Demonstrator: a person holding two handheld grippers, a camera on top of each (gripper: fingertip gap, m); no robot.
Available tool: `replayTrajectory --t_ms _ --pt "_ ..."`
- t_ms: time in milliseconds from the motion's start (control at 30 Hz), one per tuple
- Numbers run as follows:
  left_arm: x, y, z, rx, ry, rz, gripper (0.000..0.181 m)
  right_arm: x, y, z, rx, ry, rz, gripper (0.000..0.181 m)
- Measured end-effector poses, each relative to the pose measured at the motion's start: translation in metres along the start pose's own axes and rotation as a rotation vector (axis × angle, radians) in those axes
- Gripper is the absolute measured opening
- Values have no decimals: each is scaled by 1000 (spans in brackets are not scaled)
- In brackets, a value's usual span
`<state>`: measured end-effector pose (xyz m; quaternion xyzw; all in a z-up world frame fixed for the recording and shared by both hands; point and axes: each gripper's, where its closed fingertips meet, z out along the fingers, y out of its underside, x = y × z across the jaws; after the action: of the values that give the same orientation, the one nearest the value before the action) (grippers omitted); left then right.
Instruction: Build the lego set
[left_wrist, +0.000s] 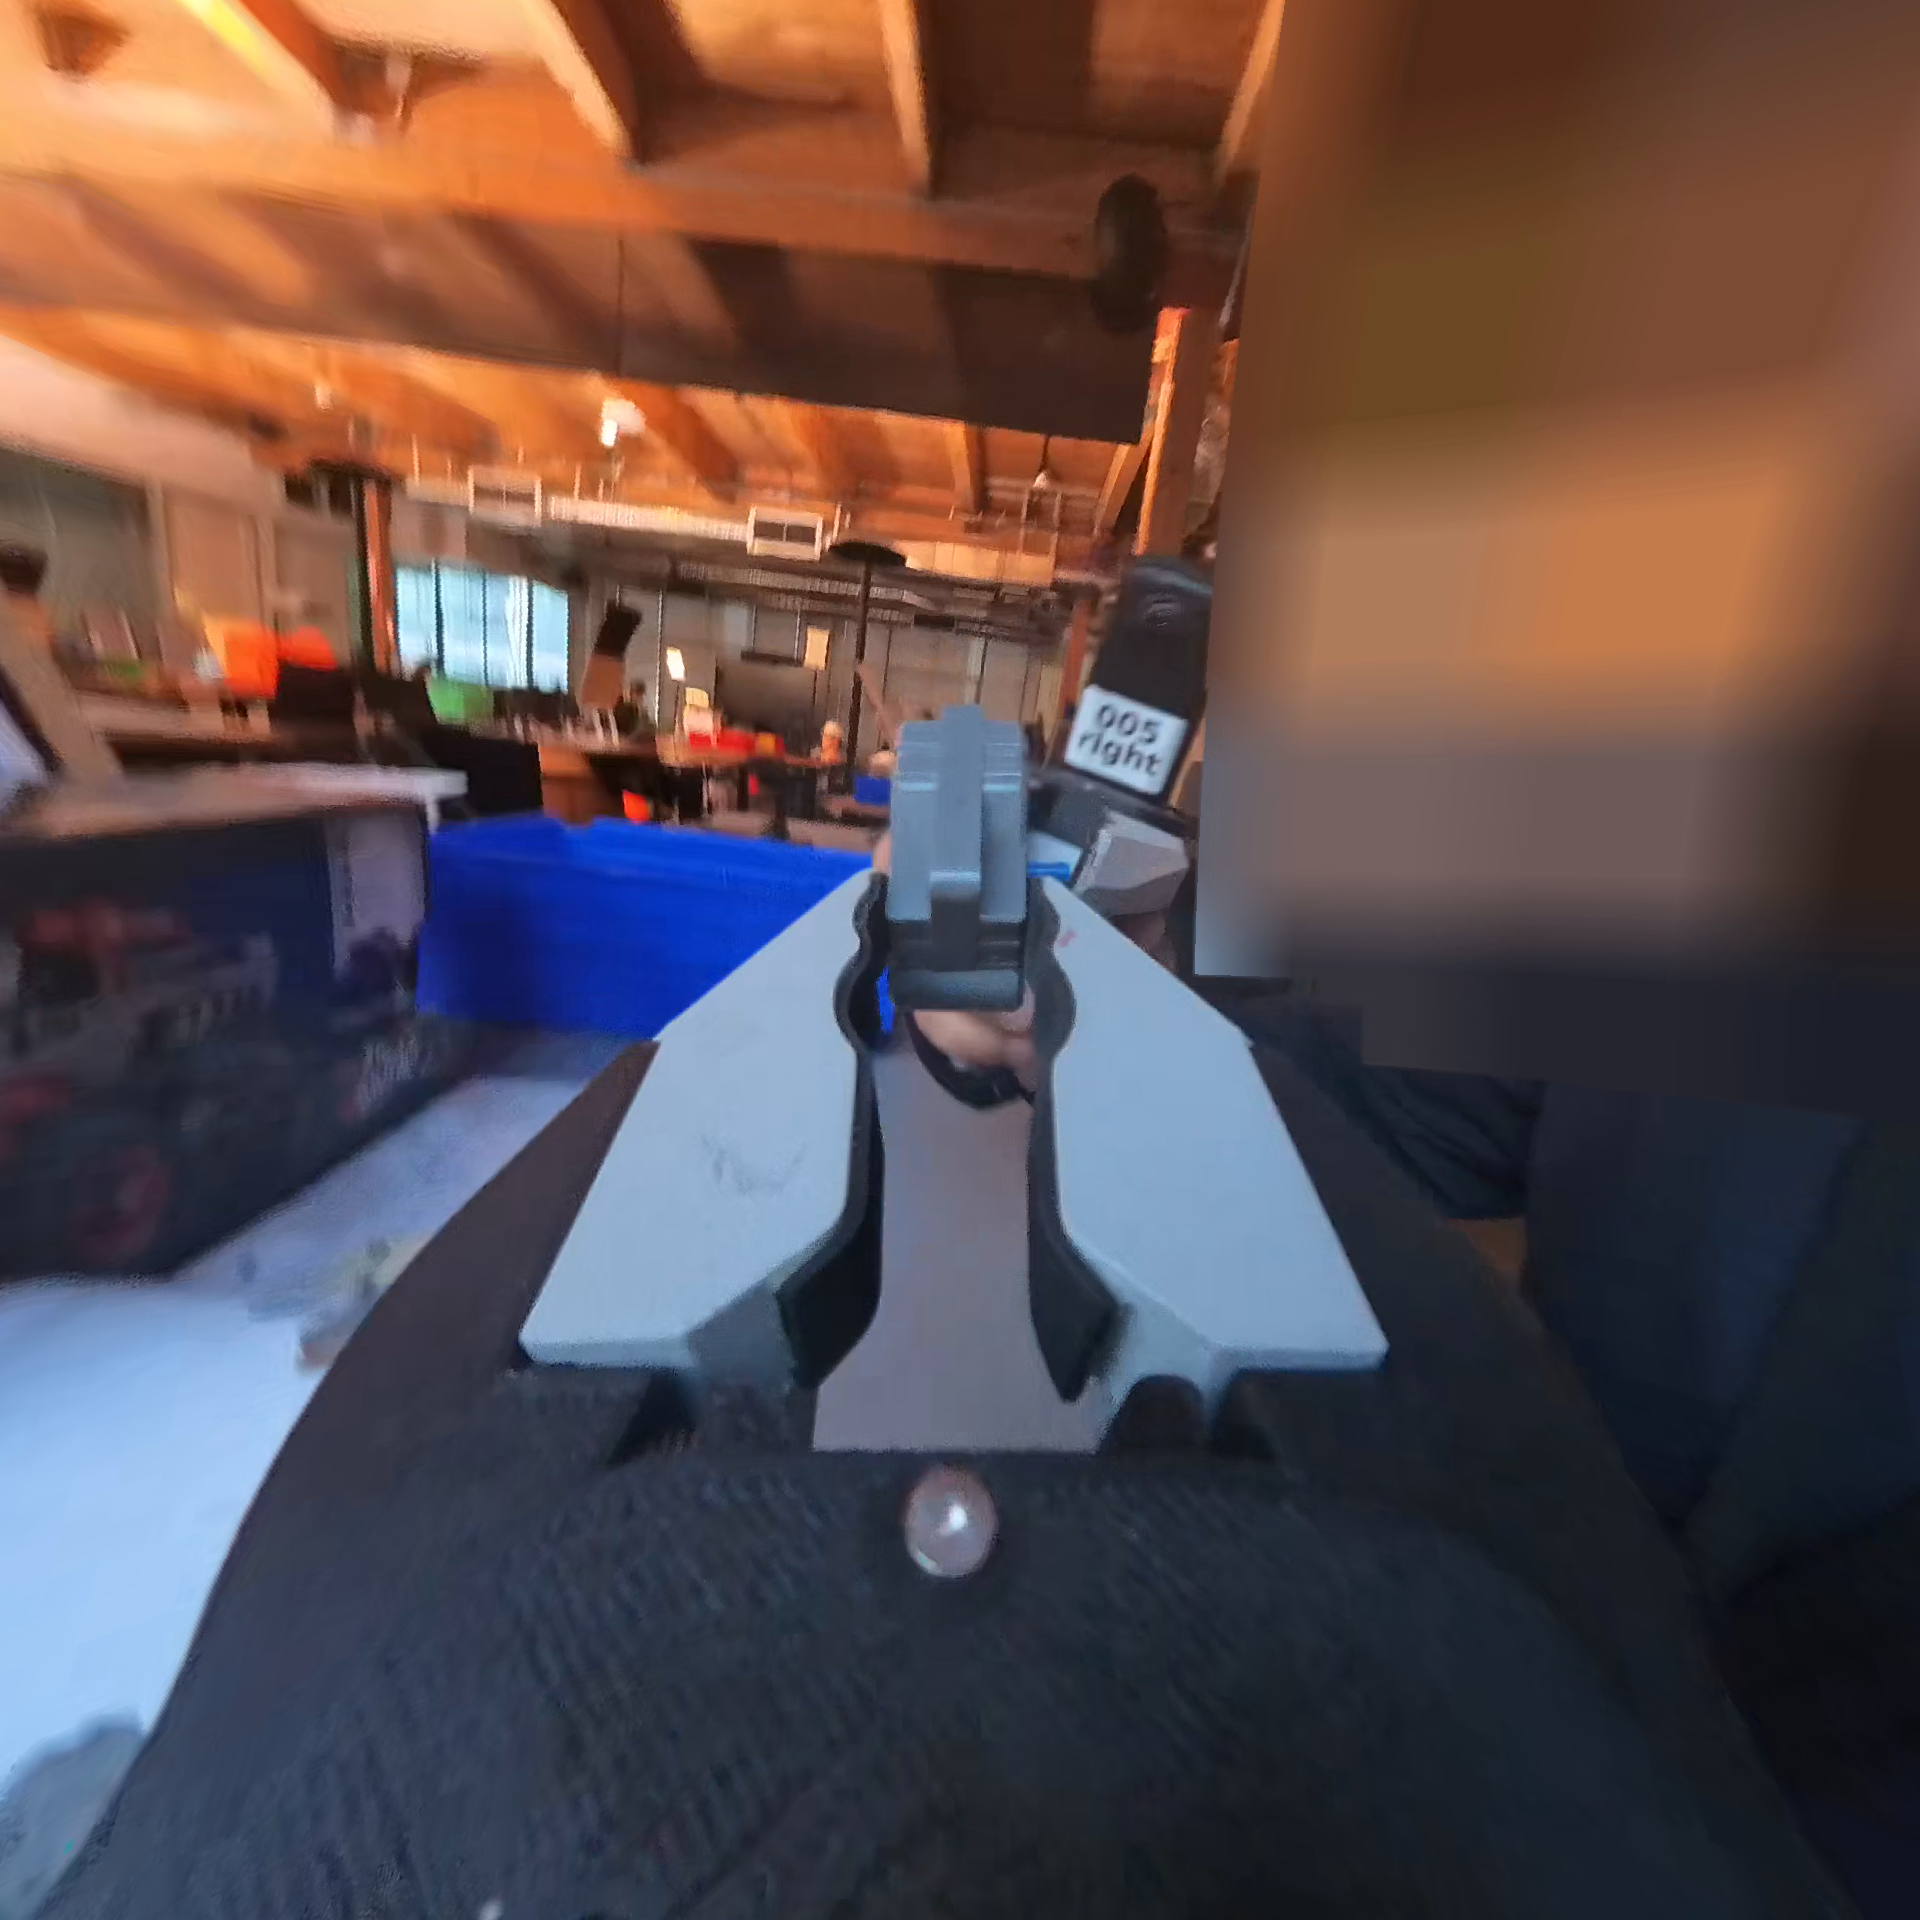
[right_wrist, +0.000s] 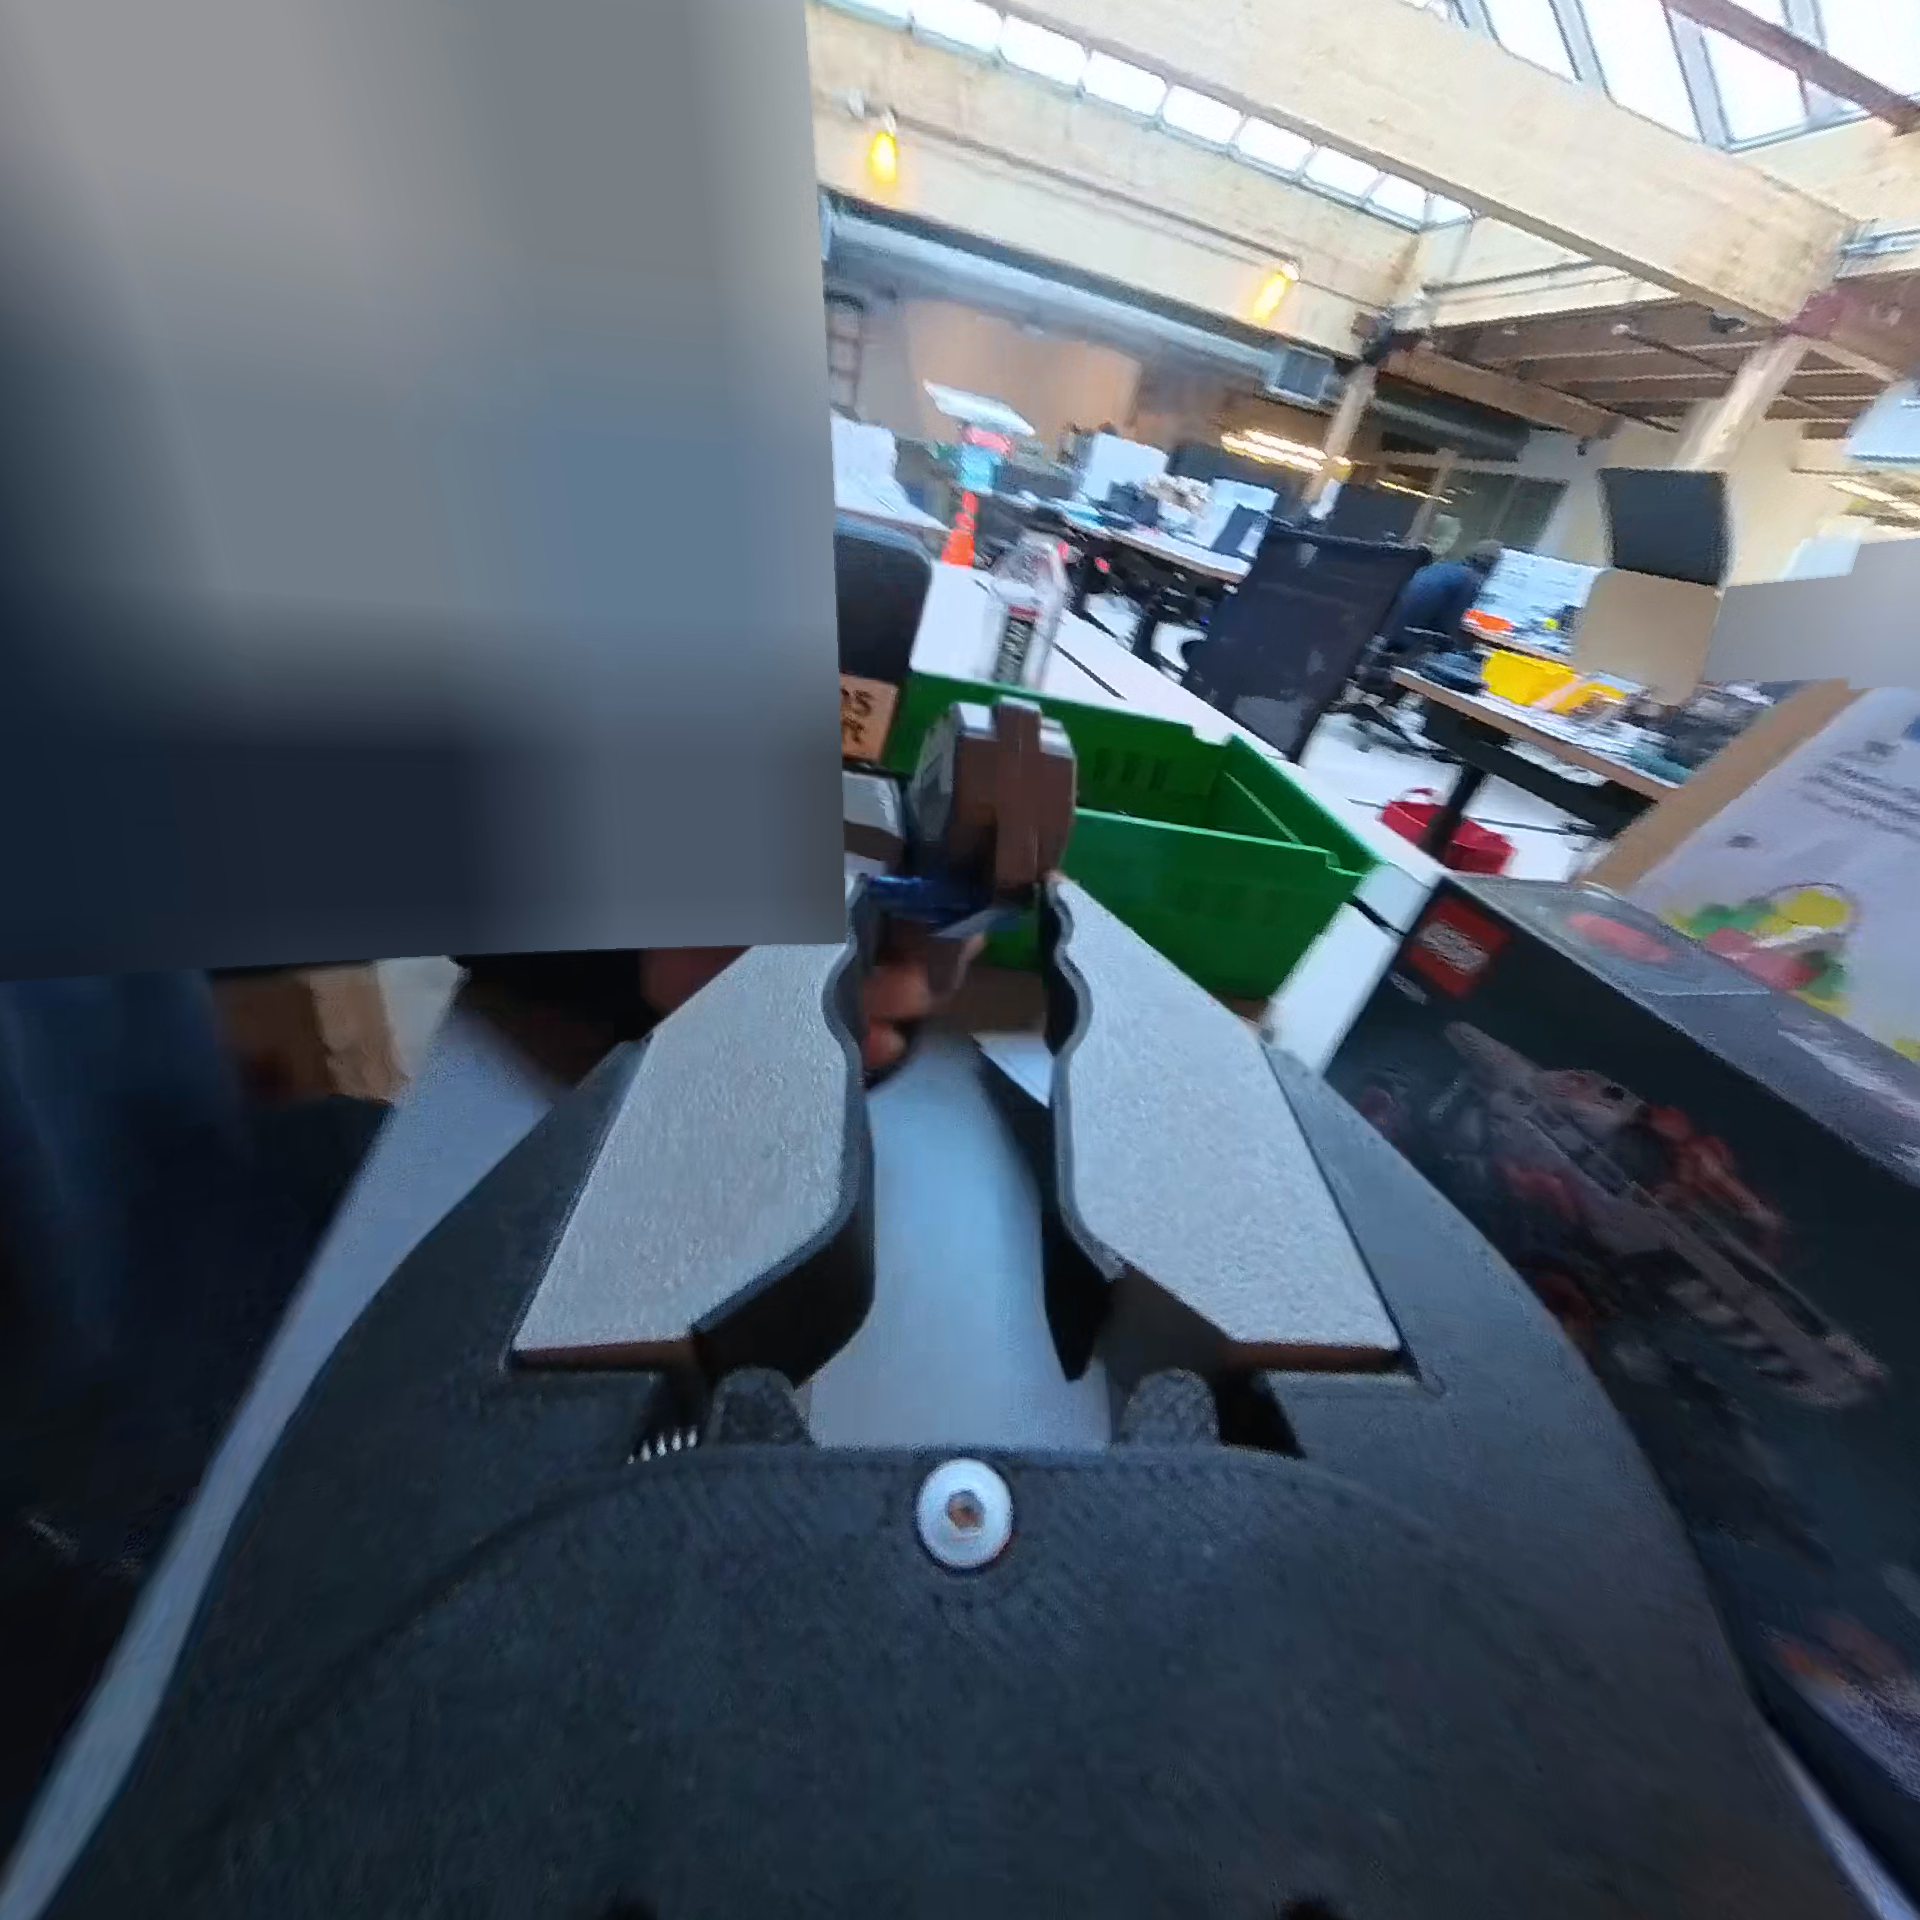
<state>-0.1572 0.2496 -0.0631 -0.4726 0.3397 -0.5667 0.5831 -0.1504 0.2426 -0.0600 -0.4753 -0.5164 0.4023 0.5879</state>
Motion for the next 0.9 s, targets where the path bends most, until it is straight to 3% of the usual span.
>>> replayTrajectory --t_ms 33,200,300,367,500,667,800,900 --pt "-6 6 0 -32 -18 -86 23 6 3 -3 -27 35 -47 32" --pt "-35 58 -10 -252 -114 -669 23 -4 18 -11 -165 -40 -192 38" --pt "-29 82 -15 -325 -101 -862 23 -10 38 -11 -273 -82 -264 40" --pt "-23 93 -15 -389 -101 -880 22 -22 58 -12 -358 -164 -292 40" --pt "-13 106 -11 -492 -91 -860 23 -15 98 -6 -532 -127 -352 50" --pt "-17 121 -16 -580 -146 -899 24 -18 133 -10 -677 -181 -356 40" --pt "-22 123 -21 -608 -170 -873 34 -13 149 -13 -745 -189 -231 40" --pt "-32 121 -32 -668 -220 -692 47 -10 159 -12 -756 -208 -16 39"
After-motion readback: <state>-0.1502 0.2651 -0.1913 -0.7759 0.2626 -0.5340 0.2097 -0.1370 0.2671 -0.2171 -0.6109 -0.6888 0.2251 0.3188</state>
